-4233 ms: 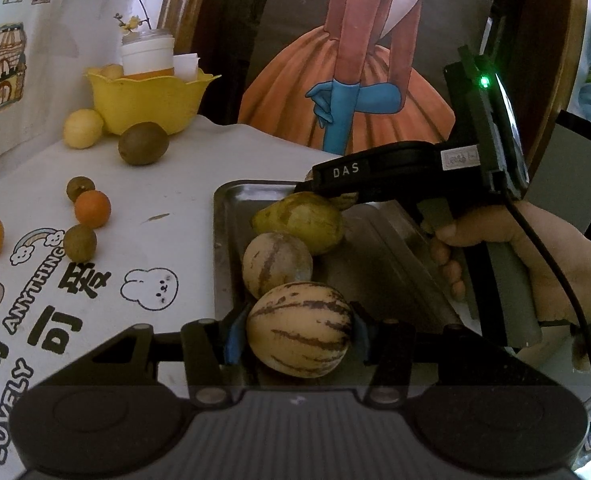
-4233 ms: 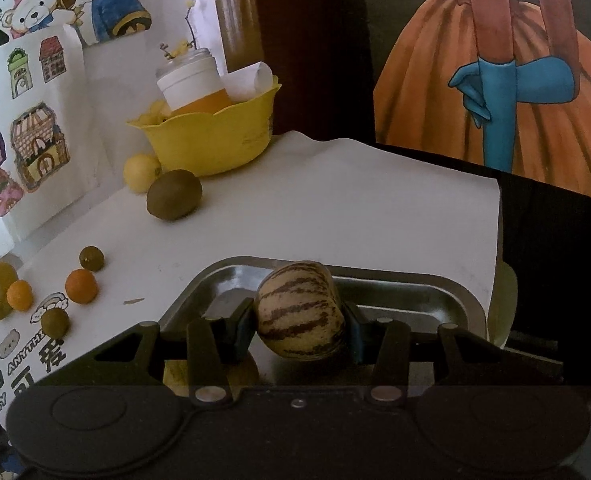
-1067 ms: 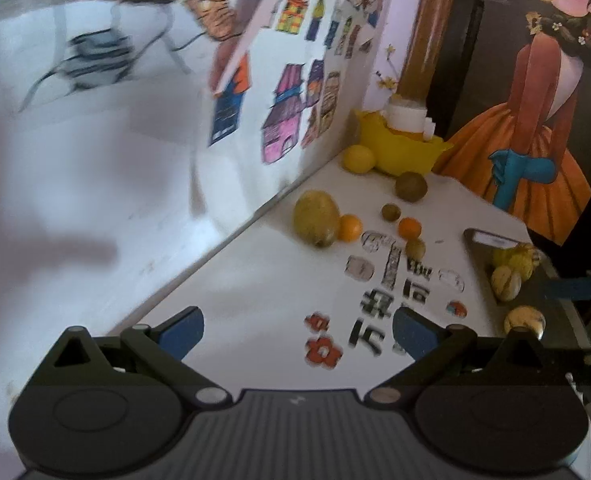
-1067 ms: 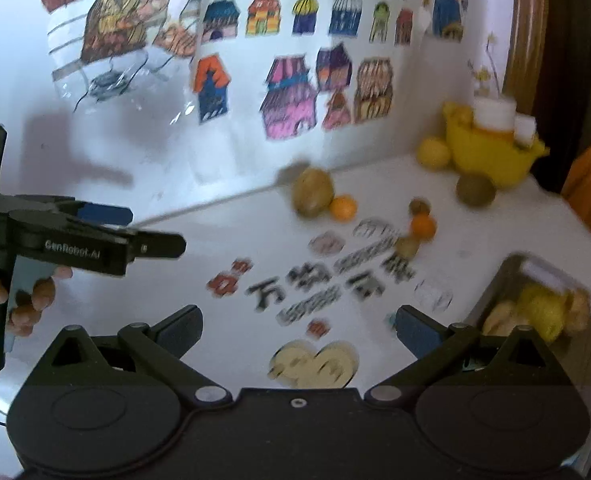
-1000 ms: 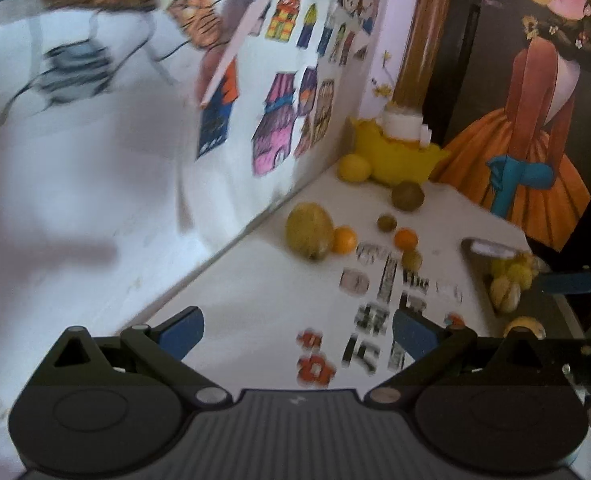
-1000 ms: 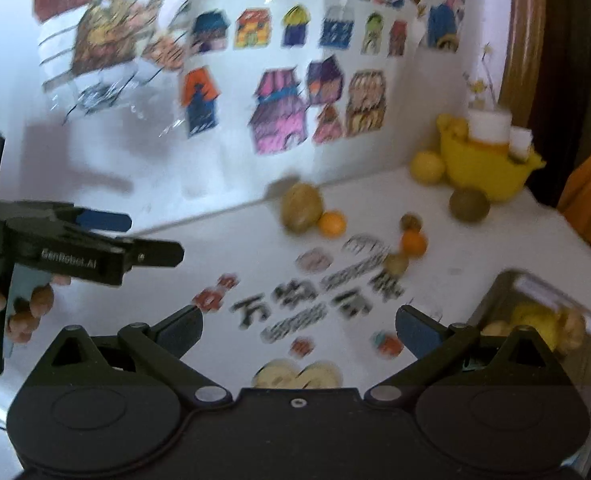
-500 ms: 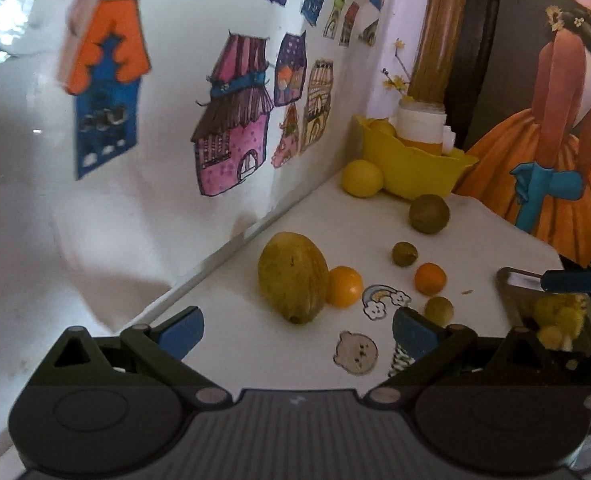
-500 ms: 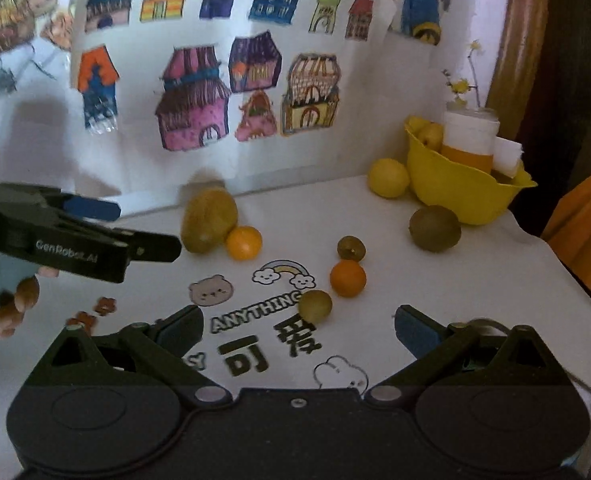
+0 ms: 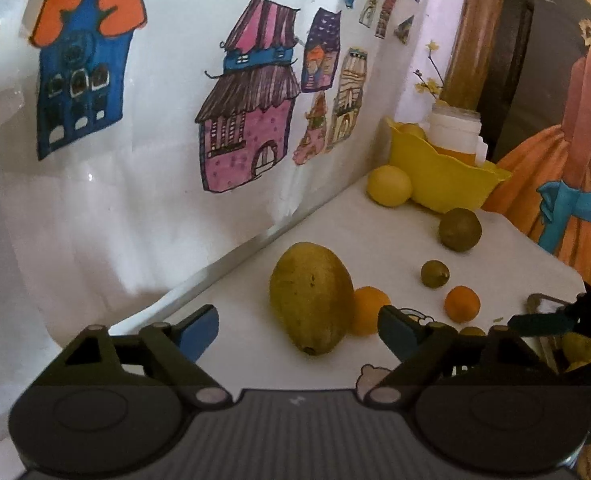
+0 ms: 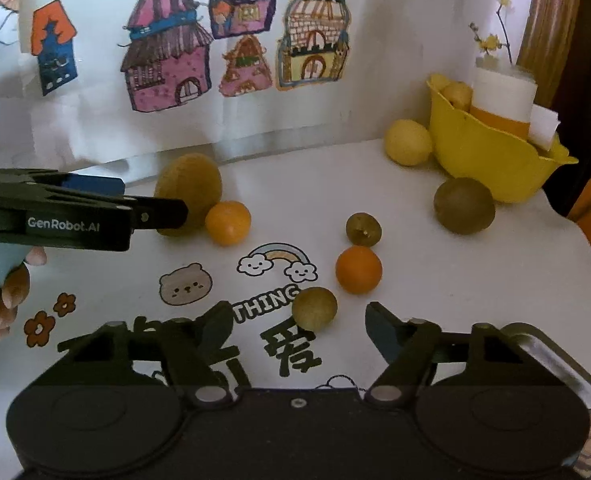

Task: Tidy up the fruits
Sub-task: 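Move both open tools away from the tray toward the loose fruits on the table, then grasp the large yellow pear with the left tool while the right tool grasps a small brown fruit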

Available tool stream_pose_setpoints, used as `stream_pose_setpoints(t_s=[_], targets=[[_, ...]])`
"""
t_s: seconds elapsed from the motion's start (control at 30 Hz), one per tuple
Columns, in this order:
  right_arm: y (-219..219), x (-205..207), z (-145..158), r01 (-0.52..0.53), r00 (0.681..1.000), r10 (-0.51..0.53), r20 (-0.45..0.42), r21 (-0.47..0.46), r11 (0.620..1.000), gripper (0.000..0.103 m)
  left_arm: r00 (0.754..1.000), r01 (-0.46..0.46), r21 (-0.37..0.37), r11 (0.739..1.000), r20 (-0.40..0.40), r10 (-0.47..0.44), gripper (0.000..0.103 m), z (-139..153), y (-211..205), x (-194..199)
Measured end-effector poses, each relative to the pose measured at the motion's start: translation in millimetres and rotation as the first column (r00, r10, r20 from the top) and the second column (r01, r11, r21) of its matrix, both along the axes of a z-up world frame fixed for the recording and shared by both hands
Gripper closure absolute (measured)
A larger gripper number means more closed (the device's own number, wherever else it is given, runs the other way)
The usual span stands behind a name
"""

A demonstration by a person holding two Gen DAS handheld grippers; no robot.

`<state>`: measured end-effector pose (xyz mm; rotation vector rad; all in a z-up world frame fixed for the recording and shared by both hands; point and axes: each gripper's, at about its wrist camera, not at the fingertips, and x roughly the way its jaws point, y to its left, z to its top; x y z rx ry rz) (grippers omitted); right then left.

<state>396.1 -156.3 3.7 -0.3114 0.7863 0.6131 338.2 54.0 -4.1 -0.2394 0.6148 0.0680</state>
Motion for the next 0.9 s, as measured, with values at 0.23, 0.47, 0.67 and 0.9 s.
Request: stream_pose_setpoints(t_s=[0.23,0.47,0.67,0.9], targets=[[2.9,13.4,-8.0,0.023,0.998,-0.023,-0.057,0.001,1.000,0.036,1.000,-0.018,-0.012,1.000,-0.008,0.017,0.026,-6.0,0.1,10.4],[2.5,25.3,-12.8,0.047,0.994,-0.046,-0.097,0.008,0.999,0.046,1.000,-0.031,-0.033,0.999,-0.006,0.031,0.032,-9.7,0.1,16.9],[3.1,30.1,-14.4,0.051,0.993,-0.048,-0.112,0.025,0.998,0.059,1.000,-0.017,-0.061,0.998,0.007,0.017,0.044,-9.4,-0.4,19.3],[7.2,24.6,-14.4,0.036,0.994,-0.032,-0.106,0.032,0.999,0.073,1.000,-0.013,-0.069,0.998,0.003,0.014,0.045,-9.4,0.3,15.3]])
